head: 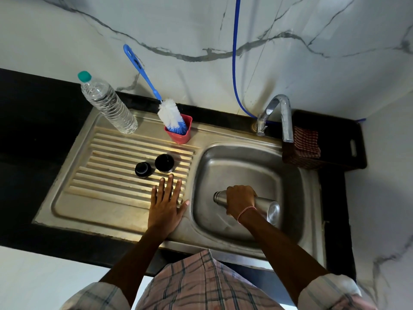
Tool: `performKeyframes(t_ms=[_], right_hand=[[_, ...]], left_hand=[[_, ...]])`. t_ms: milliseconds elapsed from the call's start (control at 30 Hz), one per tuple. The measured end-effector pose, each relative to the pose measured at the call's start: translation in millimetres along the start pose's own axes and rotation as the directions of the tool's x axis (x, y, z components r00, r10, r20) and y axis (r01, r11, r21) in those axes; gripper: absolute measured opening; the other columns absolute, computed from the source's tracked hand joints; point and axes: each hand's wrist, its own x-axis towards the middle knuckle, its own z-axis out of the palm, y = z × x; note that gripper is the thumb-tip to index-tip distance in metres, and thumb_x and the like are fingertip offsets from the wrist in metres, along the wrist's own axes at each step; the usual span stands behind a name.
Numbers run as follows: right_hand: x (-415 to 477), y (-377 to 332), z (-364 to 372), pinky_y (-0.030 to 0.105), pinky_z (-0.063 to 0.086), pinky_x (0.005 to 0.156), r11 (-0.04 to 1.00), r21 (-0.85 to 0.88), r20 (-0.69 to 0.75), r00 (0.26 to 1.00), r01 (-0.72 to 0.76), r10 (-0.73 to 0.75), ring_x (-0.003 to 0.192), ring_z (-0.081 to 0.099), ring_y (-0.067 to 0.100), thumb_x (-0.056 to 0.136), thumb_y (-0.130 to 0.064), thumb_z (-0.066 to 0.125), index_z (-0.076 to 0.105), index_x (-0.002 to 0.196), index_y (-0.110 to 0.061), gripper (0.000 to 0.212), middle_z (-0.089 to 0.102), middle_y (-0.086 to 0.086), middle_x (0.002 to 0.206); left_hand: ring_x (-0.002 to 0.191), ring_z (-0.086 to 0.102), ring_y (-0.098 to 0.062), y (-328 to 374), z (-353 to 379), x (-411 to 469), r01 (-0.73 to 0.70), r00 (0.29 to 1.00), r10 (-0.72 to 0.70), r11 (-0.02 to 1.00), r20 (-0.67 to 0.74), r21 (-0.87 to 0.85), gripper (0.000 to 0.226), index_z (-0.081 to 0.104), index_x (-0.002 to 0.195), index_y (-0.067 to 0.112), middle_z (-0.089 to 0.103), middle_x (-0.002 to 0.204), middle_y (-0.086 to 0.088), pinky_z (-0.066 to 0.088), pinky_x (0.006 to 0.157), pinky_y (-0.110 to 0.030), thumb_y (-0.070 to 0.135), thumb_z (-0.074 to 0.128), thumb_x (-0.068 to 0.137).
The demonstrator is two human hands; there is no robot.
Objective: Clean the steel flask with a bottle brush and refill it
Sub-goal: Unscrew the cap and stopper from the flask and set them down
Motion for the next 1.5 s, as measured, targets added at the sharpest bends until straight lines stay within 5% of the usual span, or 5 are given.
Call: performKeyframes(t_ms=[300,567,833,1233,1500], right_hand=[[-10,26,38,0.039,0.054,0.084,0.899,0.438,-0.157,0.985,0.003,0.073,0.100,0.068,0.025,0.070,-0.047,0.078,0.041,0.136,-0.032,0.076,0.068,0.000,0.120],[-22,35,52,0.038,0.058,0.081,0.517,0.836,-0.293,0.945,0.181,0.142,0.094,0.064,0.012,0.060,-0.039,0.086,0.047,0.131,-0.040,0.081,0.066,-0.011,0.114],[-22,29,37,0.038,0.056,0.084,0.427,0.841,-0.450,0.867,0.332,0.213,0.100,0.064,0.020,0.057,-0.028,0.094,0.058,0.133,-0.021,0.085,0.061,-0.002,0.121],[-23,-14,-48,0.036,0.053,0.100,0.296,0.814,-0.571,0.784,0.500,0.244,0.118,0.059,0.009,0.063,-0.046,0.092,0.050,0.134,-0.034,0.084,0.065,-0.011,0.128],[-26,-69,-91,0.037,0.053,0.101,0.167,0.796,-0.604,0.785,0.582,0.139,0.115,0.063,0.009,0.059,-0.038,0.096,0.050,0.130,-0.035,0.085,0.069,-0.008,0.125]], left_hand=[[0.159,-0.004,-0.034,0,0,0,-0.005,1.000,0.005,1.000,-0.003,-0.007,0.081,0.010,0.165,0.023,-0.002,0.173,-0.011,0.010,0.127,-0.057,0.068,0.027,0.100],[0.159,-0.004,-0.034,0,-1,1,-0.006,1.000,0.006,1.000,0.004,-0.013,0.081,0.010,0.165,0.023,-0.002,0.173,-0.011,0.012,0.126,-0.057,0.066,0.032,0.100],[0.159,-0.001,-0.033,-5,-5,0,-0.026,0.999,0.026,1.000,0.019,-0.016,0.078,0.011,0.165,0.024,0.002,0.173,-0.010,0.015,0.126,-0.056,0.064,0.029,0.101],[0.159,0.004,-0.028,-22,-11,-32,0.175,0.984,-0.176,0.973,0.007,-0.150,0.082,0.005,0.165,0.020,0.003,0.173,-0.006,0.015,0.127,-0.053,0.067,0.021,0.099],[0.159,-0.003,-0.027,-48,-21,-41,0.288,0.954,-0.298,0.925,-0.005,-0.249,0.088,0.002,0.165,0.019,-0.002,0.173,-0.006,0.006,0.128,-0.049,0.072,0.020,0.097]])
